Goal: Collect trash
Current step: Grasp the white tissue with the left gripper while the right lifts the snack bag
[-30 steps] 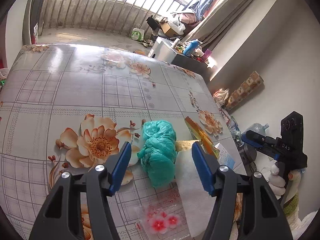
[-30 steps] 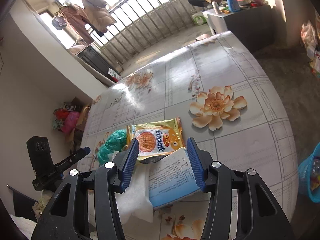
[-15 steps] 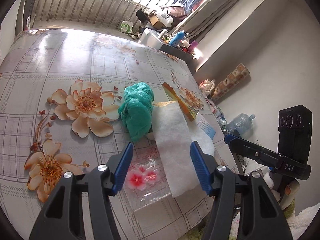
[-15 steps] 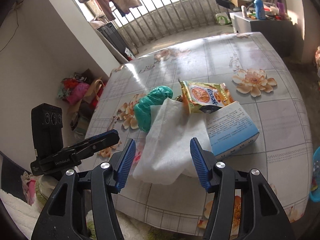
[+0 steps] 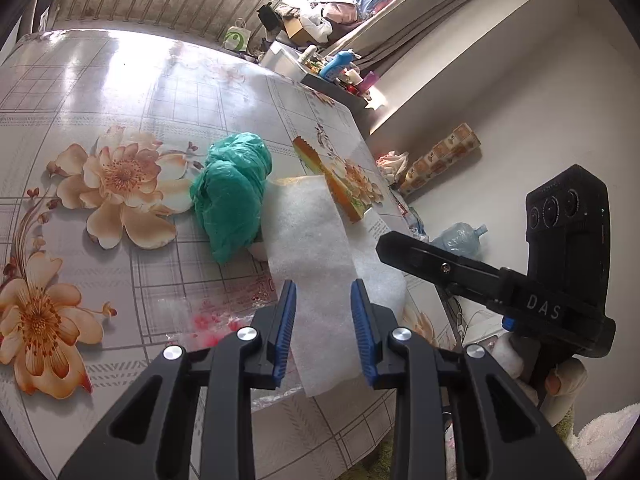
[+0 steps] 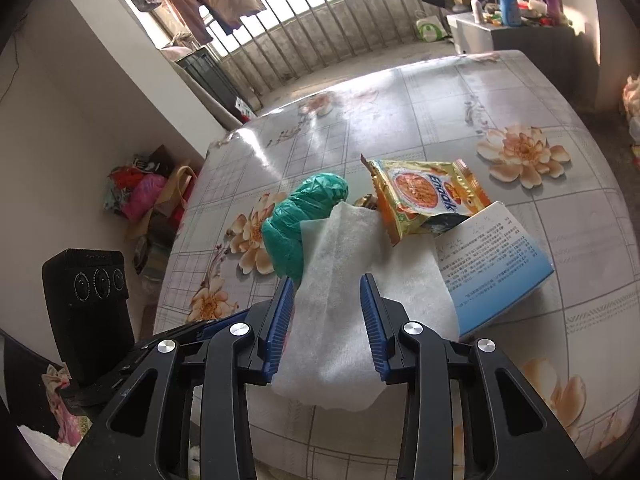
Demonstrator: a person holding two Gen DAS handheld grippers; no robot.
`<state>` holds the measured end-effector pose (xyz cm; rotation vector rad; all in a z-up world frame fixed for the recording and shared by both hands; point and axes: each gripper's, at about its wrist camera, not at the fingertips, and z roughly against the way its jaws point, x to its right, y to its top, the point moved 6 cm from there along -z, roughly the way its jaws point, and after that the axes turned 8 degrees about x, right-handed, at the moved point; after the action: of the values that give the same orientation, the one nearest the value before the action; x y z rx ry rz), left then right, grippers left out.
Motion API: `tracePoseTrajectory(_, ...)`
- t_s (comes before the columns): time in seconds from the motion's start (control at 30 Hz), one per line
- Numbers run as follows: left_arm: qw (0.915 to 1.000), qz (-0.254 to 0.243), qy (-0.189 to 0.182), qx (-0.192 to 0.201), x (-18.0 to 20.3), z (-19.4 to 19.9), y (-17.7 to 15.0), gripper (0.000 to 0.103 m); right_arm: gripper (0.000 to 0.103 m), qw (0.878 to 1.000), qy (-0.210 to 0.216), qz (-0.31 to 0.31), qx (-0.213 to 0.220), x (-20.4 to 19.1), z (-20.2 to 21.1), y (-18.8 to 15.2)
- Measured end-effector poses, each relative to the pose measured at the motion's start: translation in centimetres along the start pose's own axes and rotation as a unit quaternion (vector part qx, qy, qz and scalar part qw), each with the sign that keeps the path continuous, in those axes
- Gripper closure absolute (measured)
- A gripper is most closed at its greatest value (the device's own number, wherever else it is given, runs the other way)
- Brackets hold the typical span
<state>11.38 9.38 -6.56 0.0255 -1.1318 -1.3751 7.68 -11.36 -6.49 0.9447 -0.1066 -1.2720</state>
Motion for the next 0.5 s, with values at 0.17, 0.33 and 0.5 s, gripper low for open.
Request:
tracePoseTrajectory(0.17,0.9998,-0.011,0.004,-0.014,0.9,-1.8,1.2,0.062,0.068,0.999,-0.035,0.005,0.026,2.1,1.5,1.5)
tracePoseTrajectory(0.33,0.9982,-0.032,0.042,-0.027,1.2,-4.2,1.5,0.061,0.065,0.996,-0.060,0.064,0.023,1.8,0.6,2.0)
tracePoseTrajectory(0.5,0.9965,-0.049,0.061,-0.030,1.6,-5.3,1.4,0.061,0.061,0.989,-0.070,0.130,0.009,1.5,-0.9,2.1)
